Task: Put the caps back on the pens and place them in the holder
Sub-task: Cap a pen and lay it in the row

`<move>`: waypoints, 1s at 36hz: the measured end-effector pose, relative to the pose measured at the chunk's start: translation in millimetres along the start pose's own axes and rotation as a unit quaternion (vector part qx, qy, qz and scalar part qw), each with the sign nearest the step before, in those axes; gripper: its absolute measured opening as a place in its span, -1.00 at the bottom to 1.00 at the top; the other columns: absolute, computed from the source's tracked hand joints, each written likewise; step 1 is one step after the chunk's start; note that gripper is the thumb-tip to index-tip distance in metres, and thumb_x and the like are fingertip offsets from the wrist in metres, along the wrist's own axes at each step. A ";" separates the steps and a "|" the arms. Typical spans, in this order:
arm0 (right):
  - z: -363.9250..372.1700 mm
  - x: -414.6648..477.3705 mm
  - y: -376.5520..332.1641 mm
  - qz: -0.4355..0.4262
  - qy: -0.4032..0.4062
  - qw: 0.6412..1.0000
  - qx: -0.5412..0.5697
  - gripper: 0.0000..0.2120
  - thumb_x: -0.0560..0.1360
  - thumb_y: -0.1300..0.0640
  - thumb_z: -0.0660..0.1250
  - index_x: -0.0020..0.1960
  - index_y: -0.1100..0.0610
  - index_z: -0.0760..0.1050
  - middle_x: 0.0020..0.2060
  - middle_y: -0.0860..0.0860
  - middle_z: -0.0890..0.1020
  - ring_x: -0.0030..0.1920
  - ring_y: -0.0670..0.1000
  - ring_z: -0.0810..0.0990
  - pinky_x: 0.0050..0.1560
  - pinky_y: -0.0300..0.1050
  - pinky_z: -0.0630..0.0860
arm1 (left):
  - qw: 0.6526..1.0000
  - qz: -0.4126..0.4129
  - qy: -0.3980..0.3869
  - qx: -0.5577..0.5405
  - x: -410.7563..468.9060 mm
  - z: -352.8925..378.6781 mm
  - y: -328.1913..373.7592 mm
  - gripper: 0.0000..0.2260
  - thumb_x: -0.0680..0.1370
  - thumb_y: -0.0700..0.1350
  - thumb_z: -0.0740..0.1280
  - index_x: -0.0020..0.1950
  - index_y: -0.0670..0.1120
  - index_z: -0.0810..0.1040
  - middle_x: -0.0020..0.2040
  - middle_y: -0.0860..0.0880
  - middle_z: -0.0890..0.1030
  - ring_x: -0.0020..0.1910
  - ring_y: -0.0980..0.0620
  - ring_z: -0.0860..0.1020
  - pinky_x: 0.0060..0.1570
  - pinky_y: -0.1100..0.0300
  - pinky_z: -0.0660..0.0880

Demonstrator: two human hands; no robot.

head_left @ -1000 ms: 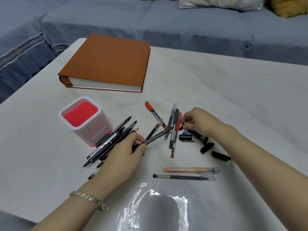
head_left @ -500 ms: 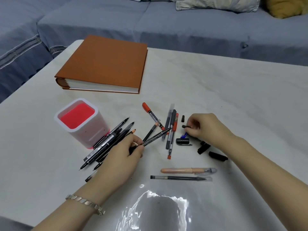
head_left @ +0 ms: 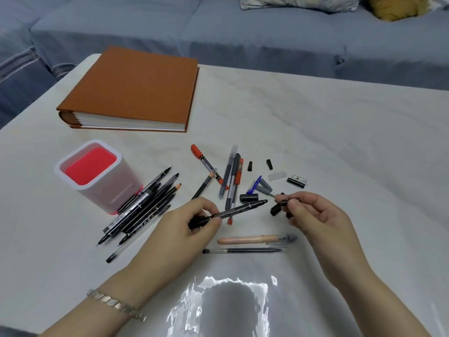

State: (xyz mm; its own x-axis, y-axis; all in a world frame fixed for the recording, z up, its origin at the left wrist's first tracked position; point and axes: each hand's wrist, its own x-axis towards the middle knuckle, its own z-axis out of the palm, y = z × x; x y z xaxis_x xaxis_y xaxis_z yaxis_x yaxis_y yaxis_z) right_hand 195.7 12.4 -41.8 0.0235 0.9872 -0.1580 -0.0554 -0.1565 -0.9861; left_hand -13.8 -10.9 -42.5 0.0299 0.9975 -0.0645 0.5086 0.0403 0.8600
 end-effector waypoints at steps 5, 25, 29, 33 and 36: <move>0.9 -6.3 -0.7 0.007 0.023 0.999 0.028 -0.87 0.43 0.28 0.32 -0.19 0.07 0.56 -0.42 -0.12 0.67 -0.38 -0.25 0.56 -0.29 -0.46 0.47 | 1.000 0.014 -0.007 -0.008 -3.9 -0.2 5.1 -0.91 0.47 -0.10 0.36 -0.17 0.11 0.53 -0.23 -0.09 0.56 -0.29 -0.07 0.47 -0.37 0.33 0.35; 5.0 -15.7 -7.0 -0.035 -0.015 0.999 -0.030 -0.68 0.34 0.36 0.40 -0.33 -0.06 0.66 -0.37 -0.10 0.70 -0.31 -0.17 0.62 -0.25 -0.45 0.49 | 0.991 0.109 -0.021 0.073 -10.8 -4.3 3.6 -0.86 0.40 0.16 0.21 -0.14 0.17 0.49 -0.28 0.02 0.54 -0.36 0.10 0.41 -0.36 0.33 0.35; 0.6 -15.1 -12.2 -0.049 -0.060 0.994 -0.083 -0.66 0.34 0.39 0.38 -0.32 -0.06 0.67 -0.38 -0.09 0.70 -0.32 -0.18 0.63 -0.25 -0.46 0.48 | 0.986 0.135 -0.028 0.090 -10.4 -8.4 4.3 -0.86 0.42 0.14 0.19 -0.13 0.17 0.49 -0.18 0.20 0.56 -0.31 0.21 0.47 -0.32 0.45 0.34; -0.7 -16.0 -15.7 -0.064 -0.070 0.989 -0.111 -0.64 0.34 0.44 0.37 -0.35 -0.03 0.62 -0.44 -0.13 0.68 -0.36 -0.22 0.62 -0.29 -0.49 0.45 | 0.987 0.136 -0.035 0.073 -10.1 -8.5 5.4 -0.84 0.41 0.14 0.20 -0.12 0.15 0.51 -0.25 0.27 0.56 -0.32 0.27 0.49 -0.33 0.49 0.32; -1.4 -15.2 -15.3 -0.077 -0.071 0.987 -0.123 -0.61 0.34 0.43 0.37 -0.39 -0.05 0.63 -0.45 -0.15 0.67 -0.36 -0.22 0.62 -0.27 -0.49 0.46 | 0.992 0.108 -0.042 0.042 -10.9 -5.7 5.9 -0.92 0.38 0.14 0.25 -0.25 0.23 0.52 -0.34 0.28 0.55 -0.36 0.24 0.48 -0.36 0.47 0.32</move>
State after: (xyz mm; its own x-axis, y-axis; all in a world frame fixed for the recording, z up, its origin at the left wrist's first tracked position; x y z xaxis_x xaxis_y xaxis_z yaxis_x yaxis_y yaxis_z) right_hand 197.5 -0.3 -24.4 -0.1289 0.9916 -0.0129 0.1829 0.0109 -0.9831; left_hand -16.1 -21.3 -33.8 0.2154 0.9739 0.0719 0.5522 -0.1823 0.8135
